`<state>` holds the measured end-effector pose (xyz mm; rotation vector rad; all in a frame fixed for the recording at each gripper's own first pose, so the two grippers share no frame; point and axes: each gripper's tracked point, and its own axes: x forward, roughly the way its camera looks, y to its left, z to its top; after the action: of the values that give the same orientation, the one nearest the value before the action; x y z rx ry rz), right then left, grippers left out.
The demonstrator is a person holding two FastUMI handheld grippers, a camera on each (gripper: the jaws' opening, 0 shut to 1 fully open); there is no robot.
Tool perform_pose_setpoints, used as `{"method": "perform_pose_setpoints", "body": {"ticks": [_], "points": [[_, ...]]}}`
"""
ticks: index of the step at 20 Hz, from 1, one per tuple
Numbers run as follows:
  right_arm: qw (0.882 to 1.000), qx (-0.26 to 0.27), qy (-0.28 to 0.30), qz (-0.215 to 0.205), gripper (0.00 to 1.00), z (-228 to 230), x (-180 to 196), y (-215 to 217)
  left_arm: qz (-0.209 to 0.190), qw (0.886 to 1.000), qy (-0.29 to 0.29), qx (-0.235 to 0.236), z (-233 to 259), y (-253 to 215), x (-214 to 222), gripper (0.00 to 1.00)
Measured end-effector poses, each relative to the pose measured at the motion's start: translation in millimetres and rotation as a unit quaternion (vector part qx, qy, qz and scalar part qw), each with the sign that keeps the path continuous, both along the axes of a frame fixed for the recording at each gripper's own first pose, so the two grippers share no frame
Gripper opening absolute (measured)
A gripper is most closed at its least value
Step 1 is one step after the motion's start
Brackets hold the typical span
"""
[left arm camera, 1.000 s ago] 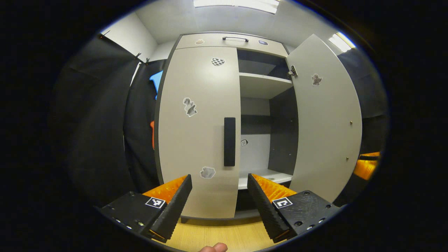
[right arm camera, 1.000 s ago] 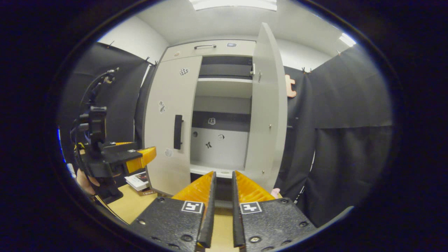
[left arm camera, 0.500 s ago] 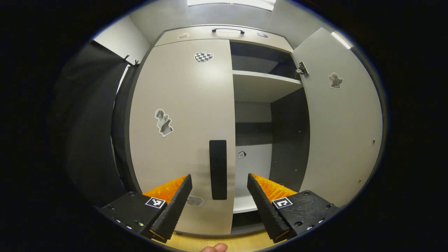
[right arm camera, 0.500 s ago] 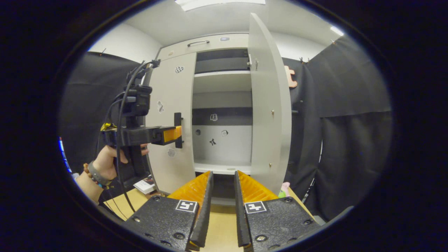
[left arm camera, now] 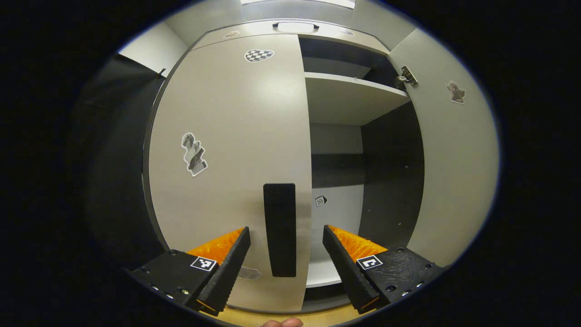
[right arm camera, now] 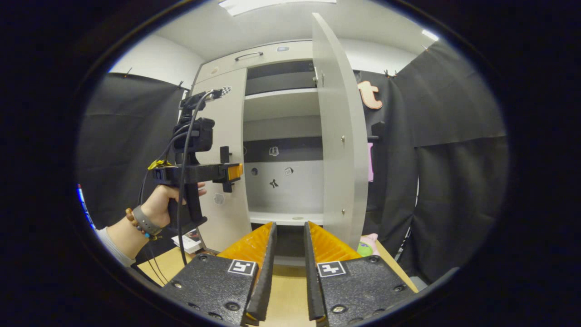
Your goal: Open the right door of the double-door shoe cabinet with the right hand, and open the left door with the left hand.
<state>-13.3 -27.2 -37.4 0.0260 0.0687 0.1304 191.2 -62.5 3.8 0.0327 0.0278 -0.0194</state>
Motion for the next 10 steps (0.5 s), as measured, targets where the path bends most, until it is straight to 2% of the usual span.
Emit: {"method": "perform_pose_setpoints", "body": {"ticks": [2, 5, 10], "points": [[1.0, 0.0, 0.001, 0.003, 0.36, 0, 3, 2, -0.003, 1.0, 0.014, -0.009, -5, 2, 5, 0.95], [1.0, -0.003, -0.001, 0.007, 0.36, -1, 6, 4, -0.004, 0.999, 0.03, -0.027, -16, 5, 13, 0.81], [1.0, -0.003, 0.001, 0.014, 0.36, -3, 10, 9, 0.004, 1.0, 0.015, -0.019, -13, 10, 14, 0.69]]}}
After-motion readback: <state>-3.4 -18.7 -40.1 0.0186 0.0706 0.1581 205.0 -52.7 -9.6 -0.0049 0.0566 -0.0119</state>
